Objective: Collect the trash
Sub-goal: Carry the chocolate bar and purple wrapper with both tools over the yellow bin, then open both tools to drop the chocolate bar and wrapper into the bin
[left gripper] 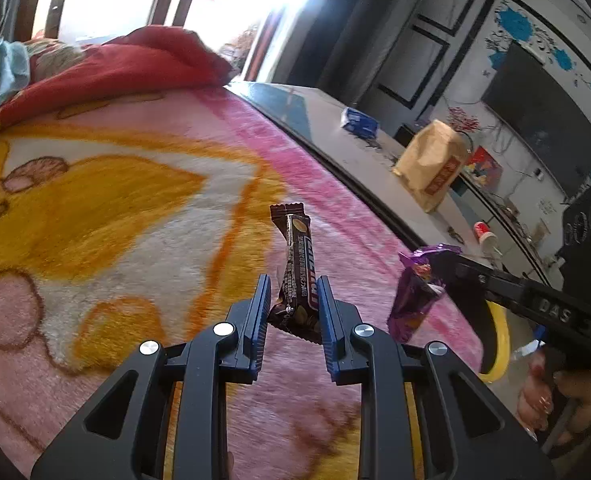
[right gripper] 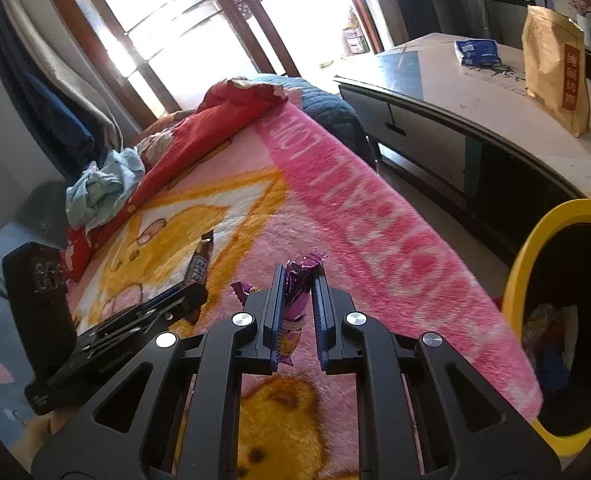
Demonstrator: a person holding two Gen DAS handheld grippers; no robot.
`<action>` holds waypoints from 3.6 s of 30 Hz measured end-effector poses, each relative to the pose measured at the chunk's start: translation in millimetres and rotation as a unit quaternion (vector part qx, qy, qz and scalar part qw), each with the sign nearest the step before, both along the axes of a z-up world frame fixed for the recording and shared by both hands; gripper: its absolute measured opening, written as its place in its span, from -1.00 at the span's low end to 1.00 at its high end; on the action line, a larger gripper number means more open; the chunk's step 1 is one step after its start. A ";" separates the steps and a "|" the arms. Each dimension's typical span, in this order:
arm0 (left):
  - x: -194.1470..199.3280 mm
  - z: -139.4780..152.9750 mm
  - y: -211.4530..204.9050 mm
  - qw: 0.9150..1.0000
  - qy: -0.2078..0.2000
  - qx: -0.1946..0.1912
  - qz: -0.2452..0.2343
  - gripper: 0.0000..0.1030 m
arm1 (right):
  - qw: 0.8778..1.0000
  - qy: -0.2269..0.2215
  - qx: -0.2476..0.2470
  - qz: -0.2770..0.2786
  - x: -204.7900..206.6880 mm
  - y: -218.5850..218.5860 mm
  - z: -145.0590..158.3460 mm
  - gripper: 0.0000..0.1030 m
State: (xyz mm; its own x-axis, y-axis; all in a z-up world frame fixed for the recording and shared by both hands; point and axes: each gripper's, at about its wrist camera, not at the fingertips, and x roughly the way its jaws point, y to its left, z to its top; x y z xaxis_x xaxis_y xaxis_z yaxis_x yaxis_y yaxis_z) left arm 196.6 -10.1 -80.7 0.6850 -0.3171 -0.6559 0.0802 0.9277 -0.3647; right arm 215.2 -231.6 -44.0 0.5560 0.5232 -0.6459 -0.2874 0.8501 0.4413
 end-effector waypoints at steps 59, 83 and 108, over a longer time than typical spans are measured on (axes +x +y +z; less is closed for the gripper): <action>-19.4 39.0 -177.8 0.975 -0.067 0.033 -0.209 -0.56 | 0.970 -0.051 0.009 -0.237 -38.0 -201.7 23.0 -0.83; -6.0 13.4 -255.1 0.959 -0.047 0.052 -0.276 -0.56 | 0.946 -0.027 -0.001 -0.324 -46.3 -270.5 -2.2 -0.83; 23.9 -6.0 -291.7 0.954 -0.031 0.077 -0.289 0.34 | 0.940 -0.008 0.022 -0.341 -49.5 -290.1 -16.5 -0.26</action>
State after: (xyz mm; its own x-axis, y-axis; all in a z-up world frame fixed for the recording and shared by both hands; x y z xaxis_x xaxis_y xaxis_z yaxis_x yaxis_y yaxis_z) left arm 220.6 -301.9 -86.6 0.4647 -0.5561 -0.6890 0.6114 0.7644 -0.2045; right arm 165.7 -521.7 -60.5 0.7811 0.0666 -0.6209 0.3115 0.8202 0.4798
